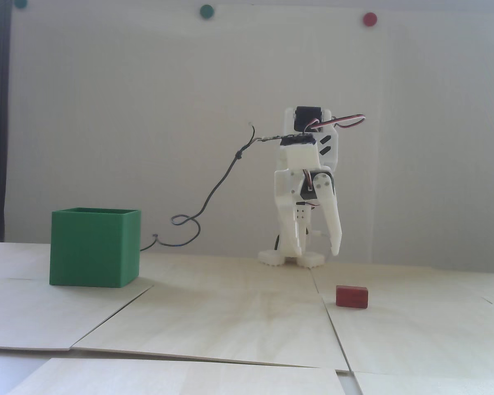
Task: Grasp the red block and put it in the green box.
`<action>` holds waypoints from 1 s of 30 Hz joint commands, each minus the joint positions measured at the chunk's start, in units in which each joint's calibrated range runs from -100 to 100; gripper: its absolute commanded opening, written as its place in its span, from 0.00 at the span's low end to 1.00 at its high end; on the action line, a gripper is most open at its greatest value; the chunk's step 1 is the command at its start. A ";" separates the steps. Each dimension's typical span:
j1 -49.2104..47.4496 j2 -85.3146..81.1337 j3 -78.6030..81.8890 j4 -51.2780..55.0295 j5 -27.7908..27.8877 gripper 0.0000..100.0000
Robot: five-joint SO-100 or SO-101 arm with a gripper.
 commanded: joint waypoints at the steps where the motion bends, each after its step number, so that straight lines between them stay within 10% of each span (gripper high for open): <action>1: -0.05 1.43 -9.81 0.47 0.47 0.20; 30: 2.20 15.32 -29.60 0.14 2.08 0.20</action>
